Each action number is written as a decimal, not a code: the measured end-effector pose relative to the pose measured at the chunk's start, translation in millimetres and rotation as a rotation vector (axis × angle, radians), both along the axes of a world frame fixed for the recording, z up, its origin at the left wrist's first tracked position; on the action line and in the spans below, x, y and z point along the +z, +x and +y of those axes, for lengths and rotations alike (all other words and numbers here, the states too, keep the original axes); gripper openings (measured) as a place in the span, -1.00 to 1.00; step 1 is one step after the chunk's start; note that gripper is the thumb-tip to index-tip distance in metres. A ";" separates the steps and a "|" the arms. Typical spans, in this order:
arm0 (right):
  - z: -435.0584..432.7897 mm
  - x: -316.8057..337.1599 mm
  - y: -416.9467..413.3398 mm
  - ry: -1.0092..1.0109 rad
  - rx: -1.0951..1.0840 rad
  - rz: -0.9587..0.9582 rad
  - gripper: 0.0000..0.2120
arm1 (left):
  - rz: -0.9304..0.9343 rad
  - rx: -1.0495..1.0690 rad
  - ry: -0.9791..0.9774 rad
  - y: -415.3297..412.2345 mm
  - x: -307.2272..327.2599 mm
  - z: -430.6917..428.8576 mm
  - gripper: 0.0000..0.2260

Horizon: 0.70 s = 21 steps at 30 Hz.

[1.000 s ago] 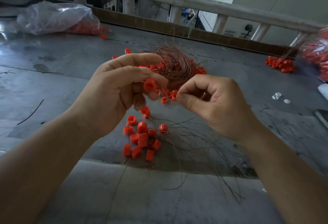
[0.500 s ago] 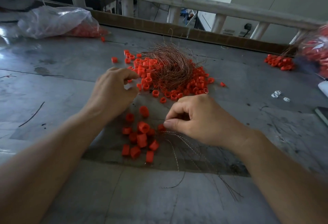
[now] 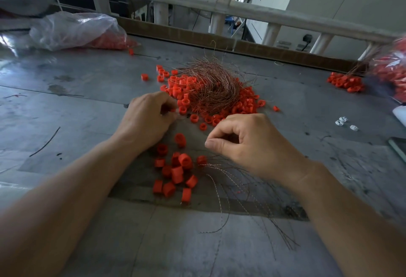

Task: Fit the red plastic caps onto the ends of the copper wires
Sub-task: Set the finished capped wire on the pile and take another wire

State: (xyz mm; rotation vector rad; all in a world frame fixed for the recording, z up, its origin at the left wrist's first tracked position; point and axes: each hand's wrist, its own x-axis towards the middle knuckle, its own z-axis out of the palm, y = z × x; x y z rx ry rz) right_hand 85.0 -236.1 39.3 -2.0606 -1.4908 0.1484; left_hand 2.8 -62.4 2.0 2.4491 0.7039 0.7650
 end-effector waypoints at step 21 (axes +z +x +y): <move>22.2 -23.0 35.7 -0.122 -0.098 -0.282 -0.57 | -0.264 -0.262 -0.183 -18.0 17.8 -25.9 -0.67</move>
